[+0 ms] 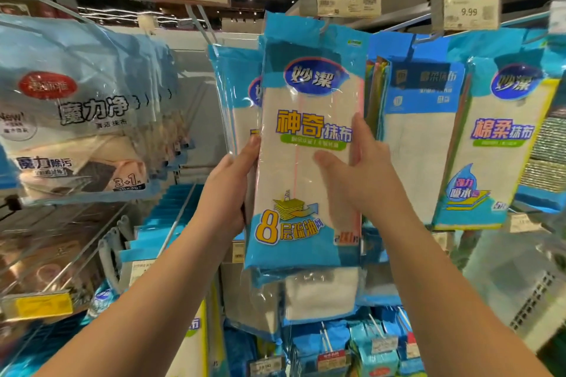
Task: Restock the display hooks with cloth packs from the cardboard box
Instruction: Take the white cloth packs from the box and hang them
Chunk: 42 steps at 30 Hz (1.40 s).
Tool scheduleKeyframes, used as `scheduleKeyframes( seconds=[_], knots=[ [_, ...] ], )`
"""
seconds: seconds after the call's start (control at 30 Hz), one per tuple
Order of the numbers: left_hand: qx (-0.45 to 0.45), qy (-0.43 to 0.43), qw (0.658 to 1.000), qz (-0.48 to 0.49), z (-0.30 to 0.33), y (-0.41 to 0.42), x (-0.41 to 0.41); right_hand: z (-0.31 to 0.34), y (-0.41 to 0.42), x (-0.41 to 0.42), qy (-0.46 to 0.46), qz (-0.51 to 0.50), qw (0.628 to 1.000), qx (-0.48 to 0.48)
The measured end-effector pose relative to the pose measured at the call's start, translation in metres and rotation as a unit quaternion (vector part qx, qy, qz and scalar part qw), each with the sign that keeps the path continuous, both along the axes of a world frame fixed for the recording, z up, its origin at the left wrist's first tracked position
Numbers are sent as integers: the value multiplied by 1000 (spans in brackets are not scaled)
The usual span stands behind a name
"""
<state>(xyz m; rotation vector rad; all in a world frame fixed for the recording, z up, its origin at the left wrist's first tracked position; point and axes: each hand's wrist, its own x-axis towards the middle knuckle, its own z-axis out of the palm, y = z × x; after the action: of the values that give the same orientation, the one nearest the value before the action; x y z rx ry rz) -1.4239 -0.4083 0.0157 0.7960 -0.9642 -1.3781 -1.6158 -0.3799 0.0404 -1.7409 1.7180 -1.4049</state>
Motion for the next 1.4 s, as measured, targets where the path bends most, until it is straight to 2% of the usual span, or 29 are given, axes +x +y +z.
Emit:
scheduleKeyframes(
  seconds=[0.2, 0.53, 0.73, 0.87, 1.1, 1.23, 1.33, 1.4],
  knots=[
    [-38, -119, 988, 95, -15, 5, 36, -4, -34, -7, 14, -15, 1000, 19],
    [1, -124, 979, 163, -47, 22, 100, -8, -105, 9, 62, -56, 995, 58],
    [18, -106, 987, 120, -59, 27, 108, -21, -137, 18, 97, -83, 991, 28],
    [27, -87, 992, 90, -62, 27, 101, -19, -148, 23, 103, -94, 989, 52],
    [10, -72, 996, 53, -59, 26, 89, -22, -143, 22, 69, -76, 992, 66],
    [-6, -75, 996, 38, -59, 24, 84, -19, -120, 27, 32, -64, 996, -46],
    [-8, -88, 996, 30, -60, 21, 78, -8, -97, 34, -69, 18, 993, -95],
    [-4, -93, 995, 23, -61, 19, 75, 1, -83, 38, -102, 65, 987, -108]
  ],
)
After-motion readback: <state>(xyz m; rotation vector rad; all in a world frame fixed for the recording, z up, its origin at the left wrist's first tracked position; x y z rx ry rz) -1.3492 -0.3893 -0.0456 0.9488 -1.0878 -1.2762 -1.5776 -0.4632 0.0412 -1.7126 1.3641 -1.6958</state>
